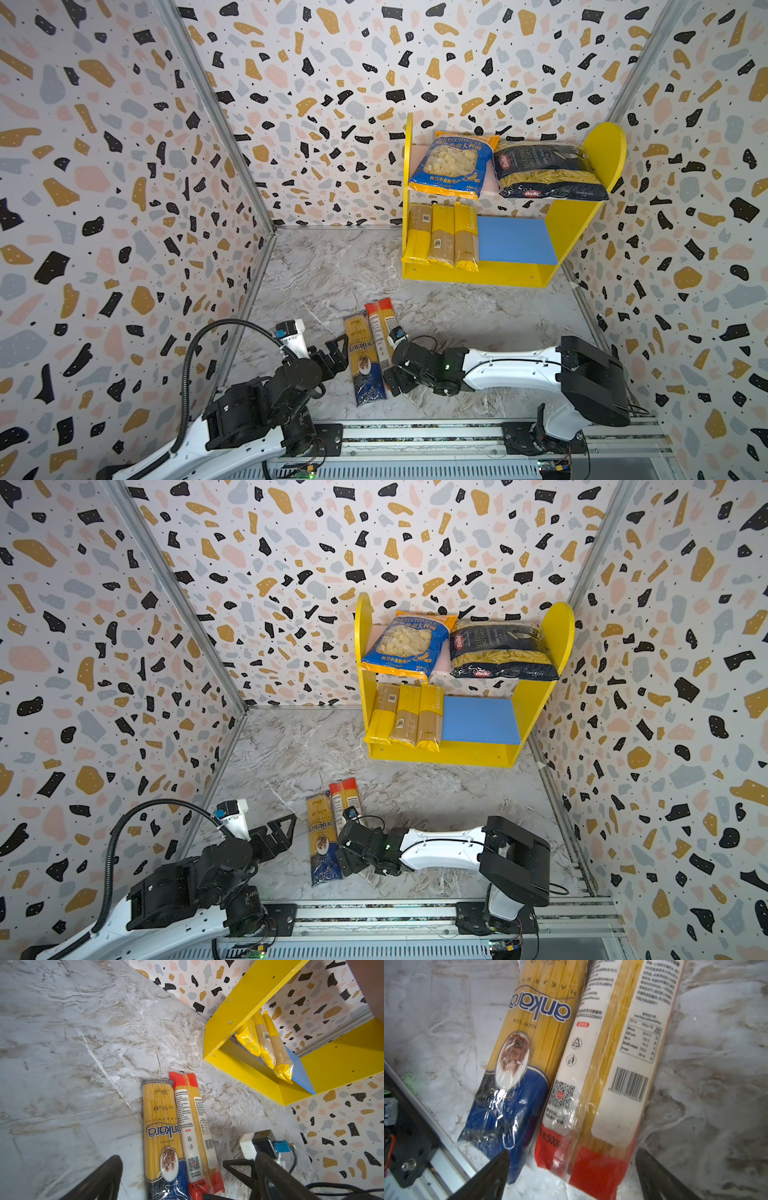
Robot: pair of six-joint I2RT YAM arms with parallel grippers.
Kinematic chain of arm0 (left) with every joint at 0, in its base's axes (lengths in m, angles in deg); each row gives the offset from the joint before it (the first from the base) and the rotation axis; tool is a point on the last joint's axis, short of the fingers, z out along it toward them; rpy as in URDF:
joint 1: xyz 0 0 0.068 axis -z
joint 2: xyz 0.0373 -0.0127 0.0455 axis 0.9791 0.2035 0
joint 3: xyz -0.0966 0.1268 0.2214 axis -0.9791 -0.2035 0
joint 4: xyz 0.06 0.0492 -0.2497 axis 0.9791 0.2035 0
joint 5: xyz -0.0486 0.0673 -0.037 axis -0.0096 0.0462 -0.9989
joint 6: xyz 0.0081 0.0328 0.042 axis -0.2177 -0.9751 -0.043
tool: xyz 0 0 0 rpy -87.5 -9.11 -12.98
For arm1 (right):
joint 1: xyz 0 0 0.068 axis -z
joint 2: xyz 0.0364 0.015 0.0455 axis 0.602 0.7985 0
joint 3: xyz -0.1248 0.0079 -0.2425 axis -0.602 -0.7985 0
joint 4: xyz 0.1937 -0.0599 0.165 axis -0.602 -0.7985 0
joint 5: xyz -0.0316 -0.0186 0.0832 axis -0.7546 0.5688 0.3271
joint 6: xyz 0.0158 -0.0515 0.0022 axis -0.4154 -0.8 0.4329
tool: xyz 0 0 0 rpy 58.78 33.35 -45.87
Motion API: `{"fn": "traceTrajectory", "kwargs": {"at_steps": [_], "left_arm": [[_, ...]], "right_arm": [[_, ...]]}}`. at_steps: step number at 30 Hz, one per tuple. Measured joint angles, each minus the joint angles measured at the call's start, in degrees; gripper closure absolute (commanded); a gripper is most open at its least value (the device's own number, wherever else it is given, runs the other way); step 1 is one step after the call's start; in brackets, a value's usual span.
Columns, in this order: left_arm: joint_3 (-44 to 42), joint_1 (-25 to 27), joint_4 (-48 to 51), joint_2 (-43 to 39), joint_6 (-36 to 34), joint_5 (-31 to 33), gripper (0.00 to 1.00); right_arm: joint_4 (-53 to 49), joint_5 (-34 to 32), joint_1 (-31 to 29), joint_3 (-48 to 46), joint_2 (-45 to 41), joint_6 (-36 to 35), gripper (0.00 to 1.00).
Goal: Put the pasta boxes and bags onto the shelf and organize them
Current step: 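Move the right gripper down over the red-white spaghetti pack on the table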
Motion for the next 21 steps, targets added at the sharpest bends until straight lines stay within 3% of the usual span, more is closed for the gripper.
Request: {"fn": "traceTrajectory", "kwargs": {"at_steps": [9, 21], "left_arm": [[0.0, 0.0, 0.11, -0.55, 0.09, -0.02, 0.0], [-0.02, 0.0, 0.04, -1.51, -0.02, -0.07, 0.0]], "right_arm": [[-2.23, -2.03, 0.94, 5.6, 7.63, -0.66, 0.05], [-2.56, -0.61, 3.21, 5.9, 10.03, -1.07, 0.05]]}}
